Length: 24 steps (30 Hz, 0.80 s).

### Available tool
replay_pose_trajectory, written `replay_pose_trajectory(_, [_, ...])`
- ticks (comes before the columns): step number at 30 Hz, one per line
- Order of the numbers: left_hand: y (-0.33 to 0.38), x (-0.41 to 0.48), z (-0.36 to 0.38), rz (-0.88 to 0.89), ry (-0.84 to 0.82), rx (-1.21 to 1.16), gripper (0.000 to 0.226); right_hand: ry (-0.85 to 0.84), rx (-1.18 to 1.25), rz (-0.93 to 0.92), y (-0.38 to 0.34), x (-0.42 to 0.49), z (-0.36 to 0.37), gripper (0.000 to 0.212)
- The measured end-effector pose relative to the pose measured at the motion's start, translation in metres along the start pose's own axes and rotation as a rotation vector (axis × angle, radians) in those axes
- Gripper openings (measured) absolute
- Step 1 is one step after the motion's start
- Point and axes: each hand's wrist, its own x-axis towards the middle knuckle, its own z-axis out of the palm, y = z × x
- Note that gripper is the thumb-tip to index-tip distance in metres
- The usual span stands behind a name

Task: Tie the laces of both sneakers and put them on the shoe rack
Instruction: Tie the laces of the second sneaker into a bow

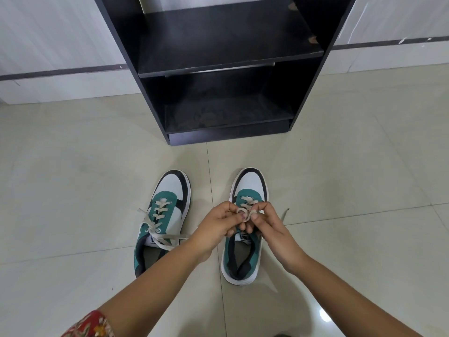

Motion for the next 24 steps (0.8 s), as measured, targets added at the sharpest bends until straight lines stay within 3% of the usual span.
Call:
replay_pose_trajectory(3, [0.002,-0.003,0.002,0.006,-0.022,-0.009,0.008,0.147,0.025,0.071,-0.001,0.003,0.001,0.014])
replay_pose_trajectory(5, [0.001,-0.004,0.0,0.072,0.003,0.127,0.01,0.228,0.048,0.137,-0.001,0.006,0.0,0.016])
replay_pose_trajectory(7, [-0.002,-0.005,-0.003,0.239,0.135,0.582,0.012,0.254,0.038,0.191,-0.002,0.01,-0.002,0.016])
replay_pose_trajectory(10, [-0.004,-0.006,-0.007,0.652,0.285,1.235,0.012,0.23,0.029,0.266,-0.01,0.015,0.0,0.018])
replay_pose_trajectory(13, [-0.007,-0.003,-0.009,1.009,0.197,1.539,0.02,0.182,-0.025,0.328,-0.018,0.019,0.0,0.018])
replay_pose_trajectory(15, [-0.004,0.0,-0.012,1.096,0.167,1.608,0.017,0.143,-0.053,0.355,-0.019,0.022,-0.002,0.016])
replay_pose_trajectory(17, [-0.004,0.004,-0.014,1.085,0.162,1.658,0.011,0.127,-0.04,0.364,-0.017,0.023,-0.001,0.017])
replay_pose_trajectory(19, [0.001,0.001,-0.008,0.913,0.168,1.58,0.005,0.155,0.014,0.358,-0.012,0.022,-0.002,0.018])
replay_pose_trajectory(22, [0.01,-0.005,0.003,0.38,0.241,1.029,0.006,0.194,0.066,0.304,-0.01,0.017,0.001,0.019])
replay_pose_trajectory(24, [0.01,0.0,0.004,0.178,0.25,0.764,0.016,0.203,0.042,0.237,-0.01,0.012,0.005,0.03])
